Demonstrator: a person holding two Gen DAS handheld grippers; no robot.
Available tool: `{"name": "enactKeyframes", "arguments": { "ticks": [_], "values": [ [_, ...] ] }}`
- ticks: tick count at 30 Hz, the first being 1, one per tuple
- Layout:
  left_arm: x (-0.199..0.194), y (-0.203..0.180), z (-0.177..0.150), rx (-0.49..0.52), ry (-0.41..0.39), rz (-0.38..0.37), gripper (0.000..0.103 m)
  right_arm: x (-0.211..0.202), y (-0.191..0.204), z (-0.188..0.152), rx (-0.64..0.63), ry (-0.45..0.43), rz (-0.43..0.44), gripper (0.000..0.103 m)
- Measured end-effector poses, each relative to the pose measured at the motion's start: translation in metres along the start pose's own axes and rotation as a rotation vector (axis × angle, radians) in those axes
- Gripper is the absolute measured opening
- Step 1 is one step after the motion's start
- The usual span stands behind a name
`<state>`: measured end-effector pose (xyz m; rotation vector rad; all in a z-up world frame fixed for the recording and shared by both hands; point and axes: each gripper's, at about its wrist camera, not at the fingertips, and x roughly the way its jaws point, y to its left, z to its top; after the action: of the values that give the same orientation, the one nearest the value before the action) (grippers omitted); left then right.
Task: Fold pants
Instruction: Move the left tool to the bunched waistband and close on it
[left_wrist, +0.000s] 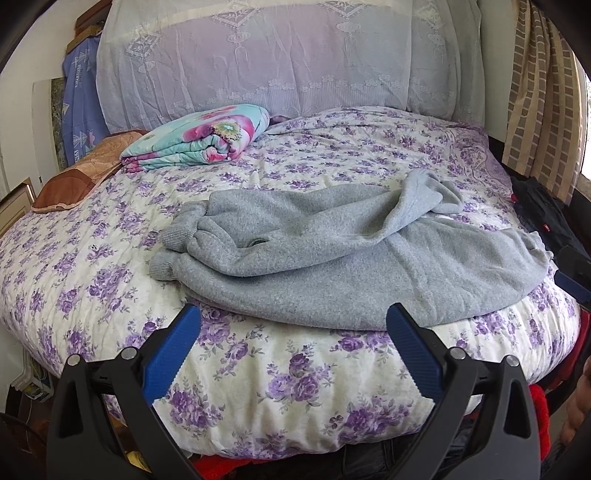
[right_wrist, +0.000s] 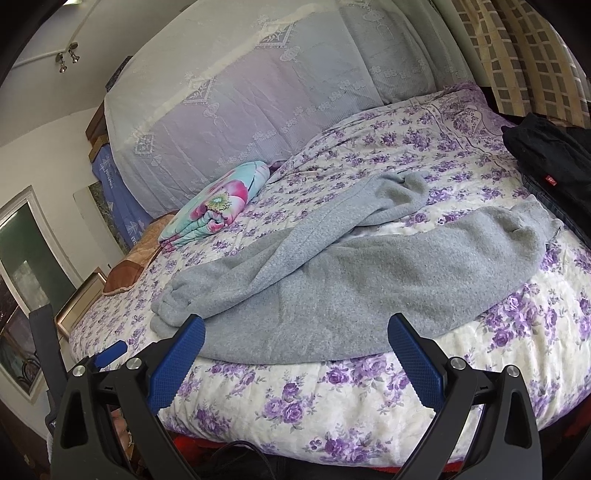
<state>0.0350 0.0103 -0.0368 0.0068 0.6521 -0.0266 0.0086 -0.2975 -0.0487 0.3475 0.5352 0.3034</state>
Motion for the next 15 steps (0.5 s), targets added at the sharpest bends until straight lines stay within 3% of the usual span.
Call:
{"name": "enactKeyframes", "arguments": {
  "ticks": [4, 8, 10, 13, 14, 15],
  "values": [
    [0.012, 0.035, 0.008, -0.095, 0.039, -0.106, 0.098, 0.006, -0.014, 0.004, 0.02, -0.011, 0.009, 0.1],
    [0.029, 0.088, 0.016, -0.3, 0.079, -0.213, 0.098, 0.018, -0.038, 0.01, 0.069, -0.017, -0.011, 0.1],
    [0.042, 0.108, 0.019, -0.388, 0.119, -0.246, 0.098, 0.028, -0.049, 0.015, 0.092, 0.003, -0.027, 0.1],
    [0.058, 0.119, 0.024, -0.427, 0.157, -0.26, 0.097, 0.044, -0.06, 0.025, 0.102, 0.04, -0.034, 0.1],
    [0.064, 0.12, 0.027, -0.437, 0.166, -0.26, 0.095, 0.048, -0.063, 0.028, 0.104, 0.04, -0.033, 0.1],
    [0.07, 0.122, 0.029, -0.448, 0.179, -0.266, 0.084, 0.051, -0.063, 0.031, 0.101, 0.041, -0.031, 0.1]
  ]
}}
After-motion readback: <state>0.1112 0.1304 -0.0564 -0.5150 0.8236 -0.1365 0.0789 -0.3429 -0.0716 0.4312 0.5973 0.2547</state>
